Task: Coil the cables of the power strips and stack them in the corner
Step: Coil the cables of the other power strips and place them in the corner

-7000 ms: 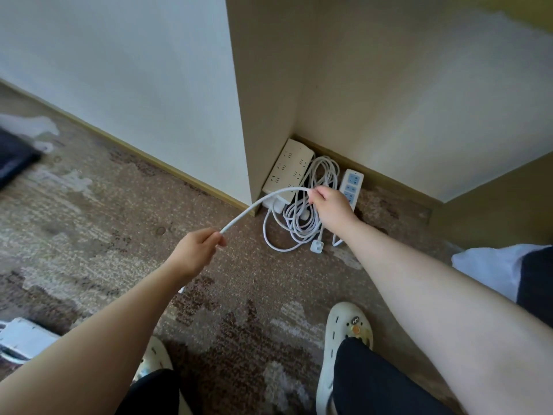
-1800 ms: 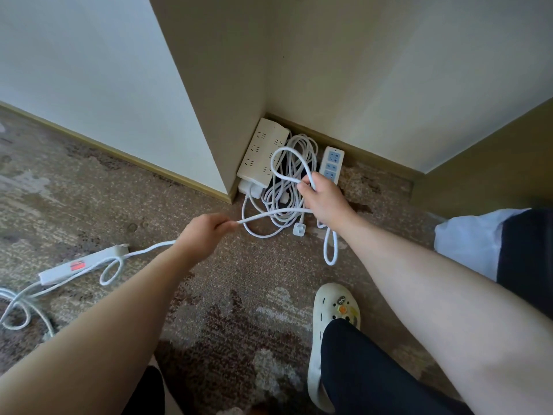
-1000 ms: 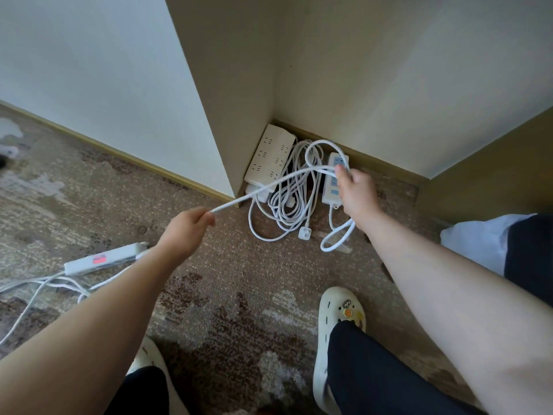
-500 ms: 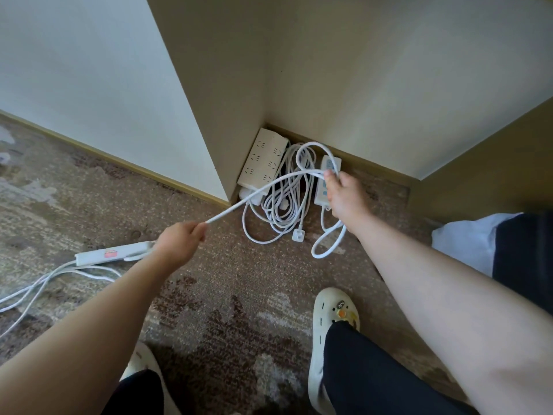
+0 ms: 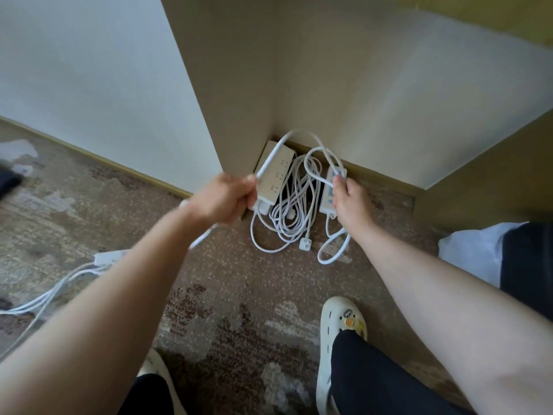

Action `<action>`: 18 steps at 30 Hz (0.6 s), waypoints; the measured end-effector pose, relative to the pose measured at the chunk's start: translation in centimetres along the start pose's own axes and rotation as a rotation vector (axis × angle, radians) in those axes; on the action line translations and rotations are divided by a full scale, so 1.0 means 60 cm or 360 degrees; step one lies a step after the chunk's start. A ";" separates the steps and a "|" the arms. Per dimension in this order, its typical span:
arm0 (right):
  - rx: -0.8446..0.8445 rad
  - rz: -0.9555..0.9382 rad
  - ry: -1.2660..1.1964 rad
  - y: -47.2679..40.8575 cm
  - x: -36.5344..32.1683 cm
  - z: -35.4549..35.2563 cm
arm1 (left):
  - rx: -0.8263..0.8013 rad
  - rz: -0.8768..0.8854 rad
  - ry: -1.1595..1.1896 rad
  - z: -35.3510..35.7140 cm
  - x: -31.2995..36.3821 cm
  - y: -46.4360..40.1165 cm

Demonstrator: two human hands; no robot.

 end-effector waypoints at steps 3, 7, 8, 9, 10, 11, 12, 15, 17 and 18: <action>-0.0018 0.0016 0.0004 0.003 0.002 0.003 | 0.0451 -0.0193 -0.0484 0.011 -0.088 0.002; -0.0039 0.0005 0.0056 0.015 0.014 0.013 | 0.0665 -0.0089 -0.0695 0.026 -0.137 0.007; -0.0035 0.0010 0.0046 0.018 0.016 0.015 | 0.0709 -0.0044 -0.0685 0.025 -0.143 0.009; -0.0030 0.0017 0.0026 0.019 0.018 0.016 | 0.0776 -0.0042 -0.0651 0.020 -0.151 0.009; -0.0020 0.0029 -0.0005 0.018 0.018 0.016 | 0.0852 -0.0079 -0.0593 0.012 -0.162 0.009; 0.0010 0.0054 -0.0042 0.015 0.020 0.012 | 0.0911 -0.0134 -0.0533 0.004 -0.176 0.010; 0.0067 0.0093 -0.0072 0.009 0.023 0.004 | 0.0931 -0.0169 -0.0500 -0.002 -0.189 0.013; 0.0291 0.0272 -0.0171 -0.017 0.035 -0.032 | 0.0744 -0.0067 -0.0841 -0.015 -0.216 0.026; 0.0359 0.0330 -0.0216 -0.029 0.042 -0.049 | 0.0556 -0.0030 -0.1088 -0.030 -0.224 0.031; 0.0367 0.0309 -0.0206 -0.032 0.041 -0.053 | 0.0529 -0.0054 -0.1118 -0.043 -0.223 0.031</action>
Point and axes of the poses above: each hand's wrist, its own y-axis away from the middle knuckle, its own z-axis out of the palm, x = y × z, the point moved 8 cm from there along -y, towards the middle knuckle, and after that the axes turned 14 degrees about x, right-handed, at the moved point
